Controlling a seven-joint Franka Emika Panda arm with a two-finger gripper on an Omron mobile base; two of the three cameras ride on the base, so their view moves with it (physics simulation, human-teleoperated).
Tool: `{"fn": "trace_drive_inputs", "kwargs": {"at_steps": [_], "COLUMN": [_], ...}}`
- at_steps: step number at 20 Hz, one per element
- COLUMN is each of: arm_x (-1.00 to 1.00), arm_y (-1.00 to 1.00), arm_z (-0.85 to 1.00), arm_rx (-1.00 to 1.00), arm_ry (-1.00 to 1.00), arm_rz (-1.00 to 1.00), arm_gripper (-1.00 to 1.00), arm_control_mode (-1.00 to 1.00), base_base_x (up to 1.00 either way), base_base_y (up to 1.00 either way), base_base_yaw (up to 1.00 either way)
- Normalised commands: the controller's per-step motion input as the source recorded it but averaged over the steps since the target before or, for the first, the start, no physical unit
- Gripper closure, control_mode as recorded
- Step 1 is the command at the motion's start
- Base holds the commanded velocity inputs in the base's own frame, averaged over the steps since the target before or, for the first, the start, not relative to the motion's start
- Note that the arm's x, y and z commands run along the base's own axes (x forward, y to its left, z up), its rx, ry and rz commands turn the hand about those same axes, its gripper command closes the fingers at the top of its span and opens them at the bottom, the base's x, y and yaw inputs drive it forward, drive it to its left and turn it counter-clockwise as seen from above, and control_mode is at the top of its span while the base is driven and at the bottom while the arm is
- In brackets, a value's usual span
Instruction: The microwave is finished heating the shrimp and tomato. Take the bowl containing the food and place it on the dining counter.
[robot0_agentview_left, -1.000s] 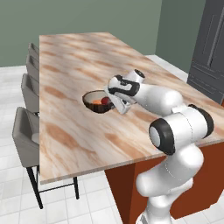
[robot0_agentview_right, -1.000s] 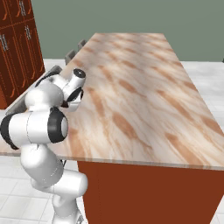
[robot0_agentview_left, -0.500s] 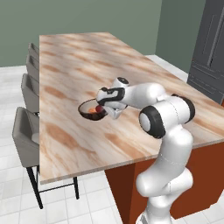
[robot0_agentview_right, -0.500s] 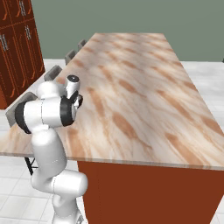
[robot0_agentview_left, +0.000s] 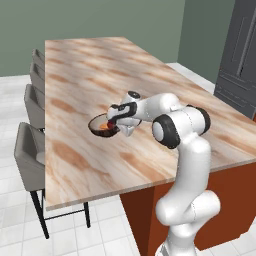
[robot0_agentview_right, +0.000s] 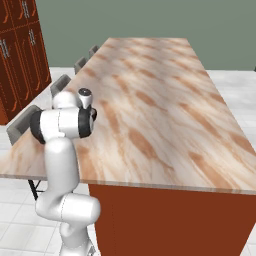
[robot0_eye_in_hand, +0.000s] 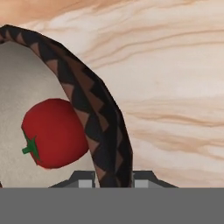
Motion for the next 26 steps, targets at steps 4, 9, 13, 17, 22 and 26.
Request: {"fn": "trace_drive_inputs", "kwargs": {"at_steps": [4,9,13,17,22,26], "arm_x": [0.56,0.42,0.22,-0.11,-0.53,-0.98], "arm_y": [0.0,0.0,0.0,-0.01,-0.04,-0.25], "arm_z": [-0.44,-0.49,-0.04,0.27,0.88,0.97], "arm_rx": [-0.11,-0.08,0.0,0.01,0.06,0.08], "arm_ry": [-0.09,-0.06,0.03,0.02,0.0,-0.02], "arm_rz": [0.0,0.0,-0.01,-0.05,-0.11,-0.09], "arm_gripper": [1.0,1.0,1.0,-1.0,-1.0,-1.0], "arm_control_mode": [-1.0,-1.0,-1.0,-1.0,-1.0,-1.0], "base_base_x": [0.0,0.0,0.0,0.0,0.0,0.0], "base_base_y": [0.0,0.0,0.0,0.0,0.0,0.0], "base_base_yaw": [0.0,0.0,0.0,0.0,0.0,0.0]}}
